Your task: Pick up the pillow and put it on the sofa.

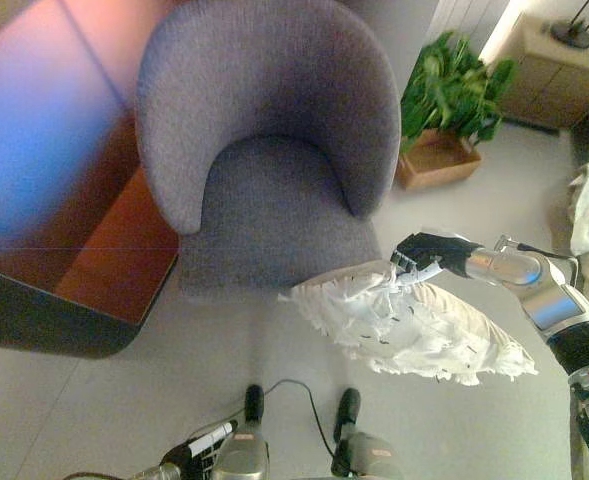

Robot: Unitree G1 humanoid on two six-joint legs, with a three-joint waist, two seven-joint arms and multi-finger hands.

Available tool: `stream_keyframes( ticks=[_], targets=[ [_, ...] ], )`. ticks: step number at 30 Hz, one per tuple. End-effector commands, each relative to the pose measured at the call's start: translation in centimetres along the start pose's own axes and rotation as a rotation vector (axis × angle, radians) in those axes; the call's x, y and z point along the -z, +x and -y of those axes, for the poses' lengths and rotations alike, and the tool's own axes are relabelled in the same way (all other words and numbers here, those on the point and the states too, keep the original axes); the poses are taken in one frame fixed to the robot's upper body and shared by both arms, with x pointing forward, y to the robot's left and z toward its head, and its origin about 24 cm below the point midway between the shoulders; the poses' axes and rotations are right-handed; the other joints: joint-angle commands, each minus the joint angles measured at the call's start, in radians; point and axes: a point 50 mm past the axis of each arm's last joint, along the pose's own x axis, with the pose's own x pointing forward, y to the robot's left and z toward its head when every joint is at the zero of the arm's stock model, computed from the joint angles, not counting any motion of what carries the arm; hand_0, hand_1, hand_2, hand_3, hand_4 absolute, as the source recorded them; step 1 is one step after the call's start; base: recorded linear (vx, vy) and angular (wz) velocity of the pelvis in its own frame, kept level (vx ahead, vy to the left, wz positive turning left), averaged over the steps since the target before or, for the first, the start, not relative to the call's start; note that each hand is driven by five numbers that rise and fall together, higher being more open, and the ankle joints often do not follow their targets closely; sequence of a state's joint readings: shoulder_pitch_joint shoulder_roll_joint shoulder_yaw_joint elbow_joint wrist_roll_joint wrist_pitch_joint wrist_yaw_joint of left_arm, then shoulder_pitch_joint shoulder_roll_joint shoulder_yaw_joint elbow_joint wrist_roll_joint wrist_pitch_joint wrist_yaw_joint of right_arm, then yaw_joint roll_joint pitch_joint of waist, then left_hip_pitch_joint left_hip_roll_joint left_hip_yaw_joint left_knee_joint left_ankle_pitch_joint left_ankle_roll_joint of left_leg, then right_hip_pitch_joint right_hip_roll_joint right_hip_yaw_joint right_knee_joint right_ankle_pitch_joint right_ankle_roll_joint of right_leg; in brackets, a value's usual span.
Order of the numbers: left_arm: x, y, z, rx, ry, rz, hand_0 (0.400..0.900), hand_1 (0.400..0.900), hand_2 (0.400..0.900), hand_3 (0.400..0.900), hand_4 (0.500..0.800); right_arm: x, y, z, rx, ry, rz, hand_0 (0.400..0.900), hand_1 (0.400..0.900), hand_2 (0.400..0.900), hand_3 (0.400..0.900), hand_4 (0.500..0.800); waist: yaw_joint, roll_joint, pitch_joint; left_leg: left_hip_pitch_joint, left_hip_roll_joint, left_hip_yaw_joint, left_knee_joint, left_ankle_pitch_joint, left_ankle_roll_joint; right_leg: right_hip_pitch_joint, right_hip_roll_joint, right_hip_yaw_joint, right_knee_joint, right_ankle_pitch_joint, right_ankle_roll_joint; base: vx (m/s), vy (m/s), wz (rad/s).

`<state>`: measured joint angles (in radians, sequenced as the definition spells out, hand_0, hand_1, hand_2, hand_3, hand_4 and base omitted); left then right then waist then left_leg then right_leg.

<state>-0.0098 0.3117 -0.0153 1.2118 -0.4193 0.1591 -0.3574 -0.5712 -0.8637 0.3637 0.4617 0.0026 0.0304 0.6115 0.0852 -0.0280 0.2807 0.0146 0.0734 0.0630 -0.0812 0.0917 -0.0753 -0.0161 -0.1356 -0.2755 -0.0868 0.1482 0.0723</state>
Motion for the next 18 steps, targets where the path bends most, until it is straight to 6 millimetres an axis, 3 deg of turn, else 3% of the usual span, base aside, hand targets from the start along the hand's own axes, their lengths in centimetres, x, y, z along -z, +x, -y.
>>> stream_keyframes(
  ticks=[1,10,18],
  targets=[
    [5.4,-1.3,-2.4,-0.077,0.058,-0.24,0.9,0.9,0.9,0.9,0.8,-6.5,-2.3,5.1,0.099,-0.051,0.297,0.4,0.4,0.4,0.4,0.5,0.017,-0.047,-0.144,0.03,-0.048,0.007,-0.006,-0.077,0.006,0.097,0.017,-0.017,0.009,-0.098,0.034,0.08,0.017,0.08],
    [5.9,-1.5,-2.5,-0.099,0.051,-0.288,0.9,0.9,0.9,0.9,0.8,-10.6,-2.4,8.6,0.022,-0.026,0.346,0.4,0.4,0.4,0.4,0.5,0.055,-0.08,-0.18,0.068,-0.047,-0.007,-0.006,-0.085,0.001,0.151,0.02,-0.032,0.0,-0.102,0.033,0.06,0.029,0.09],
    [6.4,-1.4,-2.1,-0.101,0.016,-0.328,0.9,0.9,0.9,0.9,0.8,-13.8,-1.8,10.4,0.036,0.03,0.367,0.4,0.4,0.4,0.4,0.5,0.095,-0.099,-0.201,0.073,-0.049,-0.029,-0.006,-0.081,0.001,0.171,0.018,-0.052,0.0,-0.105,0.034,0.05,0.064,0.1]
  ],
)
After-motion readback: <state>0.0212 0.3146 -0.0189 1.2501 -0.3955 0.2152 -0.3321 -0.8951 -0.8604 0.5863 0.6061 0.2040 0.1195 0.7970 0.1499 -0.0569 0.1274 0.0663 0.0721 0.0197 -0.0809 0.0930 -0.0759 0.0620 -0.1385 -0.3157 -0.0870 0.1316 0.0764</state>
